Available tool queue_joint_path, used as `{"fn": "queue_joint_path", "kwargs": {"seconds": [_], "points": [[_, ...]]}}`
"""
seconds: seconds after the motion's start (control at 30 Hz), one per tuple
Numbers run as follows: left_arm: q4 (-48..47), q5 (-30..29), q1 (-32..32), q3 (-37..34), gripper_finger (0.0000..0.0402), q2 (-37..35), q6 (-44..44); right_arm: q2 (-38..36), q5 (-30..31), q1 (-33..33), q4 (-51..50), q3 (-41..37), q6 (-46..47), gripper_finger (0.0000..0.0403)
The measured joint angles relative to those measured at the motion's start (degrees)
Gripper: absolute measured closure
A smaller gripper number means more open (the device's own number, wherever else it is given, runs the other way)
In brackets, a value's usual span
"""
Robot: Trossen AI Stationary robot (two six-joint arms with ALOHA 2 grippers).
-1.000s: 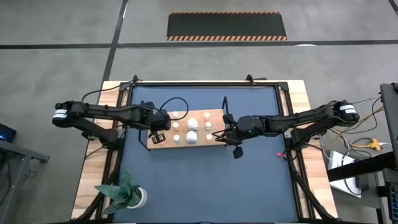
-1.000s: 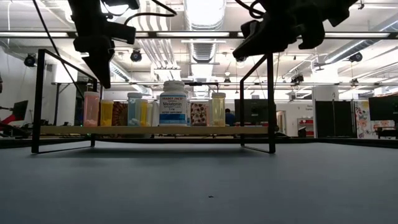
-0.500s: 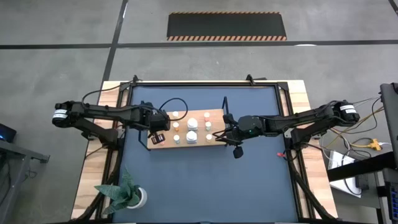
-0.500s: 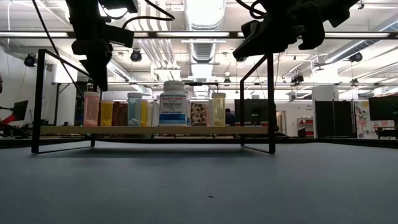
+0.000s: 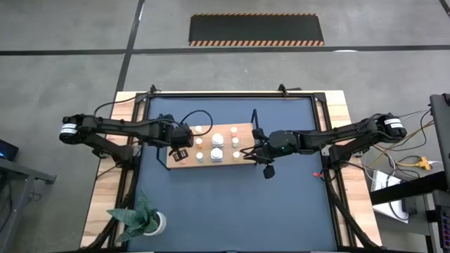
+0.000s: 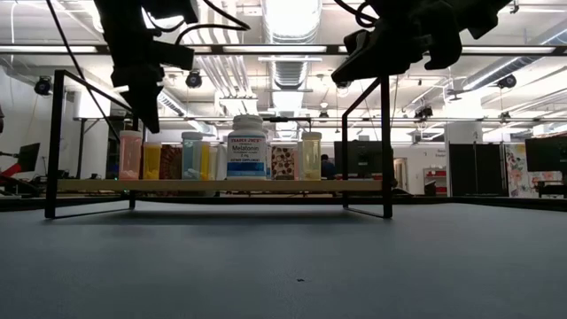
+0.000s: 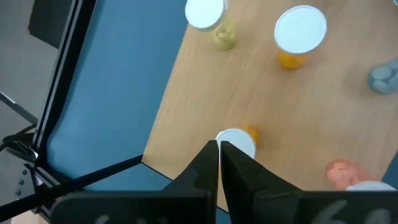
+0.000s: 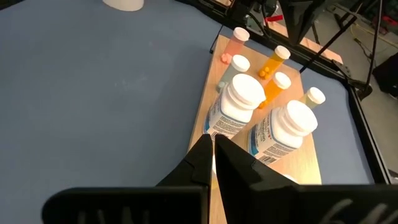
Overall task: Pick and place medicine bottles onto shelf by color
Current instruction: Put the orange pill bottle on the shelf
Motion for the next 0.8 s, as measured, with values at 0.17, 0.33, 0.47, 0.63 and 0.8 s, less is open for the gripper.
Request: {"fn": "queue_joint_path", "kwargs": {"seconds": [0.17,0.33,0.47,0.63,0.8], "points": [[0.9,0.0,0.0,0.0,0.0402,0.7,-0.4,0.0,0.0,0.0,0.0,0.0,0.1,0.0394],[2.8,0.0,0.0,0.0,0.0401,2.9,-0.4,0.0,0.0,0.0,-0.1,0.0,0.5,0.0394],[2.5,-0.1,0.0,0.0,0.0401,4.4,-0.4,0.0,0.0,0.0,-0.1,0.0,0.7,0.0394],[2.6,1.4,0.0,0.0,0.0401,4.3,-0.5,0.0,0.0,0.0,-0.1,0.0,0.7,0.0394],[2.4,3.3,0.0,0.3,0.0401,3.5,-1.0,0.0,0.0,0.0,-0.1,0.0,1.0,0.0394]]}}
